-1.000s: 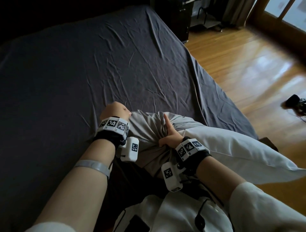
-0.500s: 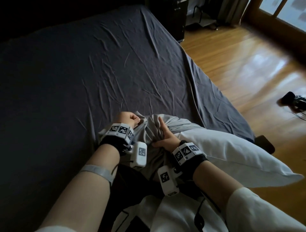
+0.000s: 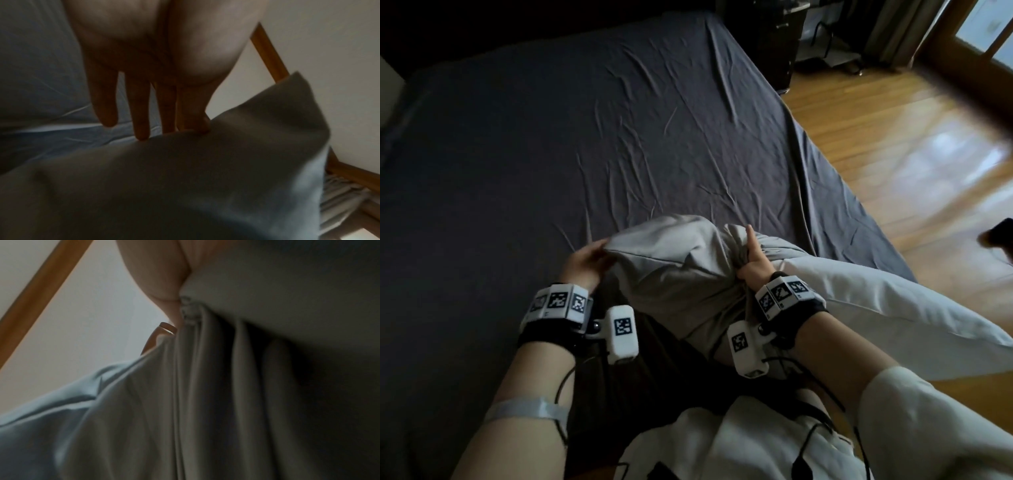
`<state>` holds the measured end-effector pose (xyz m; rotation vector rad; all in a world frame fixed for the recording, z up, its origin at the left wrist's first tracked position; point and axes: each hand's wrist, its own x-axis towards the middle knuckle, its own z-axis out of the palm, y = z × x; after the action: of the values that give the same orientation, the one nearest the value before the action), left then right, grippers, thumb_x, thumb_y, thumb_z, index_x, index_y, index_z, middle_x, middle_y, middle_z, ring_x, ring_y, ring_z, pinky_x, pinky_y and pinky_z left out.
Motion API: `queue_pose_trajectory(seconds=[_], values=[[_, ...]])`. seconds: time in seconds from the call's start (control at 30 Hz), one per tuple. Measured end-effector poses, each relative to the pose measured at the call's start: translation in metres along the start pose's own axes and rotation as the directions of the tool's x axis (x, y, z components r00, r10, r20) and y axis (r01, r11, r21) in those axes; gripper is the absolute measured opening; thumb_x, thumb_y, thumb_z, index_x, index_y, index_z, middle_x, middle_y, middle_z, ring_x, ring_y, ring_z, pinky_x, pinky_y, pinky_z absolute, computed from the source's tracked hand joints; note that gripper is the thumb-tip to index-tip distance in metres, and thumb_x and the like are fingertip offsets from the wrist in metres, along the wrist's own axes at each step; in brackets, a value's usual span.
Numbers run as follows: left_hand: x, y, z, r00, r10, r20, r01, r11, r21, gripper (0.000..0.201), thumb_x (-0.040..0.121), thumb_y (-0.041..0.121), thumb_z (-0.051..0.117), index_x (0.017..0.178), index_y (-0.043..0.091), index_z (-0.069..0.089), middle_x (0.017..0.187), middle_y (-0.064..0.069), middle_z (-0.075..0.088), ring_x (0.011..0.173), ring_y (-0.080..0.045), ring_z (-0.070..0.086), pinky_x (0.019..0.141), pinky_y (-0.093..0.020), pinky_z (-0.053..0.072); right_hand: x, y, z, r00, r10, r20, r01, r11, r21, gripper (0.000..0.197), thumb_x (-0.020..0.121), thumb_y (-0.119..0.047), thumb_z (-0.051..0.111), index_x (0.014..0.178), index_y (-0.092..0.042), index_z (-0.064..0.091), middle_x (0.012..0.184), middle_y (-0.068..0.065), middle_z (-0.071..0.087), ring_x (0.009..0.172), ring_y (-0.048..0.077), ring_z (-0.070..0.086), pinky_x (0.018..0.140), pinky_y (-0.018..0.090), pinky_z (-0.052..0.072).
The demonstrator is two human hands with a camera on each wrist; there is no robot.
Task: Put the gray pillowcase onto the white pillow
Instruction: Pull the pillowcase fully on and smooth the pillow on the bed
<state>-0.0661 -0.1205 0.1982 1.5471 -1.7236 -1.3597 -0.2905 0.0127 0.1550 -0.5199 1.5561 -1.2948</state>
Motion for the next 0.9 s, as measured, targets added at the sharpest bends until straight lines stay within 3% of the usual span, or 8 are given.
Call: queue_pose_trajectory(seconds=[0.1, 0.17, 0.3, 0.43, 0.5, 0.6, 0.73, 0.9], values=[[0.003, 0.002, 0.018, 1.000, 0.001, -0.004, -0.001, 1.000, -0.006, 0.033, 0.088, -0.002, 0.052, 0.119, 0.005, 0.057, 0.080, -0.003, 0.067, 0.074, -0.016, 0.053, 0.066, -0.023, 0.047, 0.003, 0.001, -0.007, 0.997, 0.040, -0.061, -0.044, 0.997, -0.062, 0.091, 0.076, 0.031, 0.025, 0.147, -0.018, -0.002, 0.146, 0.024, 0.028, 0.113, 0.043, 0.050, 0.039, 0.010, 0.037], [0.008, 0.006, 0.026, 0.999, 0.044, -0.025, -0.044, 0.999, 0.009, 0.031, 0.086, 0.000, 0.055, 0.116, 0.002, 0.060, 0.089, -0.008, 0.063, 0.064, -0.006, 0.049, 0.053, -0.009, 0.042, 0.004, -0.002, -0.015, 0.993, 0.053, -0.109, -0.067, 0.990, -0.128, 0.089, 0.078, 0.029, 0.026, 0.148, -0.019, 0.000, 0.139, 0.029, 0.037, 0.080, 0.041, 0.055, 0.035, 0.012, 0.033], [0.016, 0.018, 0.029, 0.992, 0.119, -0.043, -0.118, 0.993, 0.006, 0.014, 0.080, 0.013, 0.066, 0.094, 0.013, 0.069, 0.053, 0.016, 0.064, 0.056, 0.001, 0.055, 0.060, -0.011, 0.044, 0.005, -0.021, -0.037, 0.984, 0.071, -0.162, -0.117, 0.950, -0.290, 0.080, 0.083, 0.024, 0.032, 0.147, -0.014, 0.004, 0.144, 0.027, 0.032, 0.127, 0.044, 0.038, 0.047, 0.006, 0.035], [0.019, 0.027, 0.030, 0.989, 0.133, -0.072, -0.127, 0.989, 0.080, 0.005, 0.081, 0.018, 0.067, 0.085, 0.017, 0.067, 0.058, 0.011, 0.059, 0.054, 0.001, 0.055, 0.049, -0.002, 0.038, 0.007, -0.037, -0.058, 0.970, 0.130, -0.207, -0.212, 0.865, -0.454, 0.080, 0.086, 0.011, 0.048, 0.147, -0.020, 0.008, 0.150, 0.015, 0.028, 0.135, 0.032, 0.032, 0.095, 0.027, 0.035], [0.024, 0.022, 0.030, 0.999, 0.006, -0.046, 0.007, 0.960, 0.279, 0.013, 0.081, 0.022, 0.065, 0.086, 0.012, 0.071, 0.065, 0.001, 0.062, 0.067, -0.011, 0.056, 0.055, -0.014, 0.040, 0.007, -0.041, -0.058, 0.967, 0.134, -0.214, -0.221, 0.863, -0.455, 0.082, 0.085, 0.009, 0.052, 0.147, -0.020, 0.006, 0.150, 0.014, 0.029, 0.135, 0.030, 0.033, 0.100, 0.028, 0.033], [0.025, 0.019, 0.034, 0.996, -0.053, -0.068, 0.077, 0.902, 0.424, 0.021, 0.083, 0.016, 0.060, 0.101, 0.013, 0.071, 0.090, -0.007, 0.066, 0.093, -0.025, 0.061, 0.072, -0.021, 0.036, 0.012, -0.036, -0.051, 0.967, 0.106, -0.231, -0.188, 0.909, -0.371, 0.082, 0.083, 0.016, 0.050, 0.147, -0.013, 0.009, 0.145, 0.016, 0.035, 0.127, 0.024, 0.039, 0.076, 0.006, 0.033], [0.025, 0.027, 0.034, 0.973, 0.226, 0.045, -0.221, 0.971, -0.088, 0.035, 0.077, -0.010, 0.052, 0.106, 0.004, 0.065, 0.090, 0.001, 0.066, 0.091, -0.009, 0.063, 0.079, -0.012, 0.045, 0.020, -0.028, -0.039, 0.971, 0.088, -0.221, -0.127, 0.978, -0.168, 0.071, 0.083, 0.018, 0.045, 0.145, -0.005, 0.020, 0.133, 0.018, 0.047, 0.120, 0.020, 0.052, 0.066, 0.003, 0.041], [0.031, 0.035, 0.034, 0.958, 0.158, 0.238, -0.115, 0.976, -0.185, 0.011, 0.078, 0.022, 0.065, 0.086, 0.030, 0.069, 0.087, 0.009, 0.068, 0.099, -0.016, 0.060, 0.089, -0.022, 0.044, 0.017, -0.021, -0.032, 0.982, 0.072, -0.174, -0.086, 0.994, -0.073, 0.086, 0.075, 0.002, 0.070, 0.145, -0.018, 0.024, 0.141, 0.010, 0.040, 0.126, 0.016, 0.043, 0.092, 0.020, 0.040]])
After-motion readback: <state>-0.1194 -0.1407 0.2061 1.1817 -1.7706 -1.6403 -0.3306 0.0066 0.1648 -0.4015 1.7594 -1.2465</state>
